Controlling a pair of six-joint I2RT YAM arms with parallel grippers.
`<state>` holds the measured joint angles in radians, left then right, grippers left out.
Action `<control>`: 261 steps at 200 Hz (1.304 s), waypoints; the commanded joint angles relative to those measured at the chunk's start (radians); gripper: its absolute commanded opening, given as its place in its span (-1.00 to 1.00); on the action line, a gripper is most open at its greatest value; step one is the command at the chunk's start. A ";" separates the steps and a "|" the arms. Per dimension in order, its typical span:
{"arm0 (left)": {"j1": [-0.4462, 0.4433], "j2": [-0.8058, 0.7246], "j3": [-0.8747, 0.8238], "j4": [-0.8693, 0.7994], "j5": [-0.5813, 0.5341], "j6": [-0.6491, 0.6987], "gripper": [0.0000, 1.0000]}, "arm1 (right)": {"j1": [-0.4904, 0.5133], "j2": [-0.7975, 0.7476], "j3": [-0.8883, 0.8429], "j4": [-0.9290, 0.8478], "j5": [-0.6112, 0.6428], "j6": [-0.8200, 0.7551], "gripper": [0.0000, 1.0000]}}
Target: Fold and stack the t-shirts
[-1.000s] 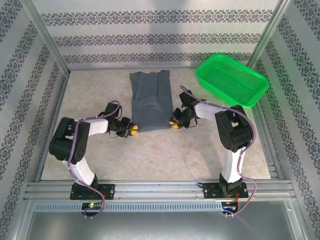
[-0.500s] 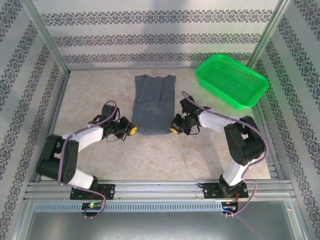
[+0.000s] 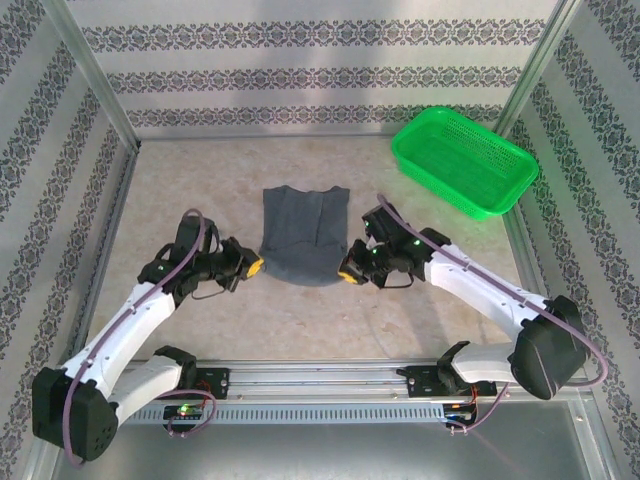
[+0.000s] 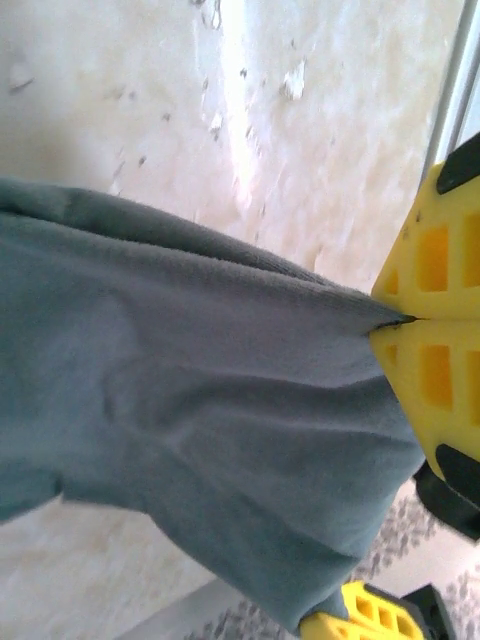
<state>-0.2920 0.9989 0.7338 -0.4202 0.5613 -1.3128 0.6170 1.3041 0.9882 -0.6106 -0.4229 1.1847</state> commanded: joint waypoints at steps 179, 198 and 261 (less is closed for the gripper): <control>0.105 0.693 0.521 0.182 -0.100 0.051 0.07 | -0.334 0.655 0.792 -0.024 0.094 -0.241 -0.04; -0.031 0.559 0.309 0.315 -0.168 -0.125 0.07 | -0.311 0.450 0.497 0.151 0.070 -0.221 0.01; -0.354 0.698 0.122 0.794 -0.525 -0.504 0.34 | -0.254 -0.005 -0.047 0.381 -0.007 -0.116 0.12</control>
<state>-0.6201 1.6104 0.8627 0.1066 0.2352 -1.6264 0.3565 1.3834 1.0286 -0.2958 -0.4084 1.0397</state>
